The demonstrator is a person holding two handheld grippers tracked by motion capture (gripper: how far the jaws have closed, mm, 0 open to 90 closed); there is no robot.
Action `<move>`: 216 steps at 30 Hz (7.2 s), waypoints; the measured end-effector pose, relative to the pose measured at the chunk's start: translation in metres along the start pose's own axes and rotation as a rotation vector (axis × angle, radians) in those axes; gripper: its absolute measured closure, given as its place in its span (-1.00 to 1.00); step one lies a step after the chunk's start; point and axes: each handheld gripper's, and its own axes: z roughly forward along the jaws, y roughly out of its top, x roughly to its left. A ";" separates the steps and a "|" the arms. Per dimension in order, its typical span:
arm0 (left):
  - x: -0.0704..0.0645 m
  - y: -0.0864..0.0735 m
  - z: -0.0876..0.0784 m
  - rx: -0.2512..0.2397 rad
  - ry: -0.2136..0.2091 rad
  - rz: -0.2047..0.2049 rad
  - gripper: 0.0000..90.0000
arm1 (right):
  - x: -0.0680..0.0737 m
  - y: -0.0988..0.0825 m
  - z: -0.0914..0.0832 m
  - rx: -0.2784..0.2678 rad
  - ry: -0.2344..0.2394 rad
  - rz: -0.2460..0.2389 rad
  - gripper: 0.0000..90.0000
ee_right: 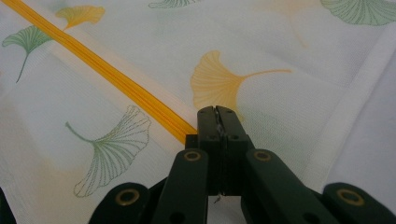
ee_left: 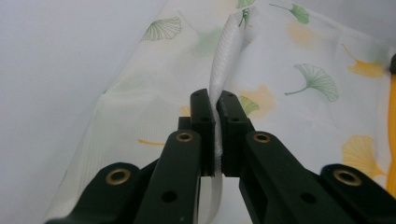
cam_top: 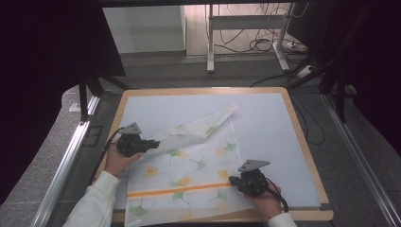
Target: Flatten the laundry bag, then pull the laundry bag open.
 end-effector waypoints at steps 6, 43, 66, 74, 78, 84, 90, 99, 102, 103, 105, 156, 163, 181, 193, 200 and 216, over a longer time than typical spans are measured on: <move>0.007 0.002 0.000 -0.006 0.011 -0.006 0.94 | 0.000 0.000 0.000 0.000 0.000 0.001 0.97; 0.048 0.004 -0.013 -0.071 0.086 -0.078 0.94 | -0.001 0.000 -0.002 -0.018 -0.004 0.004 0.97; 0.072 0.002 -0.009 -0.084 0.143 -0.129 0.94 | -0.002 -0.001 -0.001 -0.013 -0.002 0.004 0.97; 0.077 0.002 -0.007 -0.083 0.150 -0.142 0.93 | -0.002 -0.001 -0.001 -0.014 -0.003 0.007 0.97; 0.080 0.001 -0.006 -0.078 0.148 -0.147 0.92 | -0.003 -0.001 -0.001 -0.014 -0.003 0.007 0.96; 0.085 0.004 -0.006 -0.089 0.158 -0.150 0.86 | -0.003 -0.001 -0.001 -0.015 -0.003 0.008 0.95; 0.089 0.008 -0.008 -0.111 0.175 -0.167 0.21 | -0.003 -0.001 -0.001 -0.014 -0.005 0.013 0.94; 0.088 0.006 -0.030 -0.150 0.176 -0.188 -0.51 | -0.004 -0.002 -0.003 -0.017 -0.005 0.007 0.93; 0.085 0.005 -0.033 -0.136 0.155 -0.174 -0.53 | -0.004 -0.002 -0.003 -0.019 -0.007 0.015 0.92; 0.083 0.005 -0.034 -0.132 0.153 -0.167 -0.53 | -0.004 -0.002 -0.003 -0.019 -0.007 0.015 0.92; 0.079 0.005 -0.035 -0.120 0.148 -0.151 -0.52 | -0.004 -0.002 -0.003 -0.014 -0.007 0.013 0.92; -0.080 -0.010 -0.007 0.026 0.002 0.137 -0.46 | -0.011 0.002 -0.015 -0.065 -0.006 0.021 0.98; -0.096 -0.012 -0.001 0.045 -0.033 0.167 -0.46 | -0.012 0.002 -0.015 -0.064 -0.018 0.022 0.98; -0.127 -0.005 0.011 0.039 -0.075 0.204 -0.43 | -0.019 -0.001 -0.022 -0.079 -0.036 0.045 0.98; -0.147 0.001 0.028 0.060 -0.111 0.240 -0.42 | -0.031 -0.001 -0.021 -0.073 -0.042 0.068 0.98; -0.157 0.006 0.045 0.087 -0.115 0.275 -0.42 | -0.030 -0.003 -0.023 -0.074 -0.032 0.078 0.98; -0.160 0.012 0.067 0.093 -0.139 0.261 -0.40 | -0.014 -0.019 -0.037 -0.088 -0.009 0.088 0.98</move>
